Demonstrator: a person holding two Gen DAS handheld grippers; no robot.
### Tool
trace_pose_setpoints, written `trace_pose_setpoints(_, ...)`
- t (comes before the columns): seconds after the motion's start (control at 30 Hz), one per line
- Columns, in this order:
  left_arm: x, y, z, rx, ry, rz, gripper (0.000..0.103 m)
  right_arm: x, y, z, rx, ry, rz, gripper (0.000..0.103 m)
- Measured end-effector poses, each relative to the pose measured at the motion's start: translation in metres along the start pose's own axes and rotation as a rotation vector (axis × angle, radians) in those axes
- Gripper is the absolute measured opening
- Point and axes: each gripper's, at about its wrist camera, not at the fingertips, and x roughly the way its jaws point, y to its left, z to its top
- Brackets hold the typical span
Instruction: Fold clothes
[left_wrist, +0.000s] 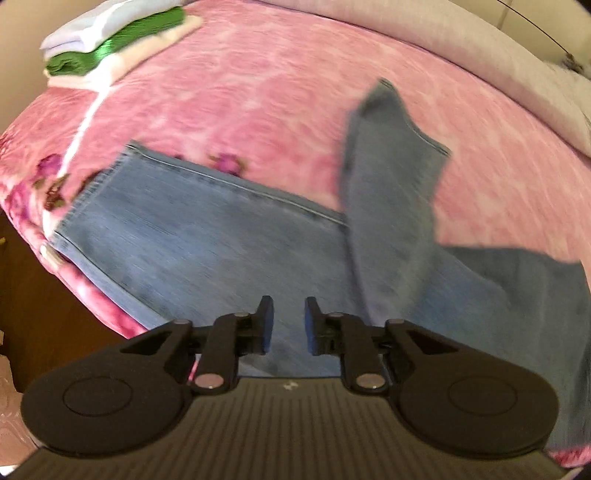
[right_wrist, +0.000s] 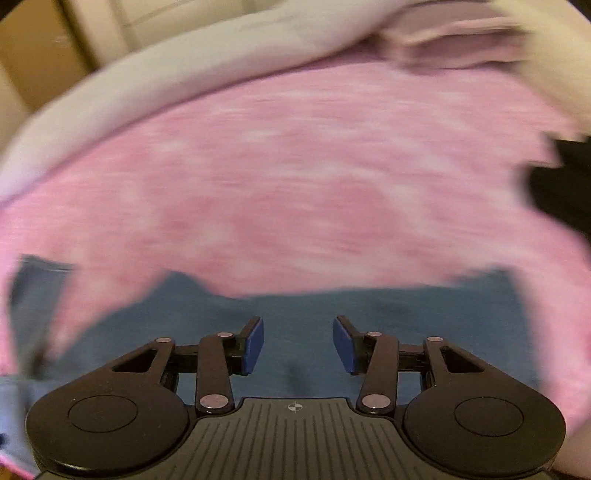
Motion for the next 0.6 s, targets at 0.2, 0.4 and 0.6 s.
trace_pose_setpoints(0.2,0.035,0.061,0.035,-0.055,0.063,0.026,0.014,0.073,0.102,0.009,-0.072,0.128,0.2,0.031)
trace_pose_setpoints(0.4,0.056,0.119,0.062,-0.104,0.106,0.015,0.014,0.15,0.153,-0.003,0.232,0.326,0.402,0.032)
trace_pose_setpoints(0.6,0.066,0.169,0.072,-0.177,0.131,-0.036,0.014,0.21,0.176,-0.045,0.711,0.488,0.514,0.037)
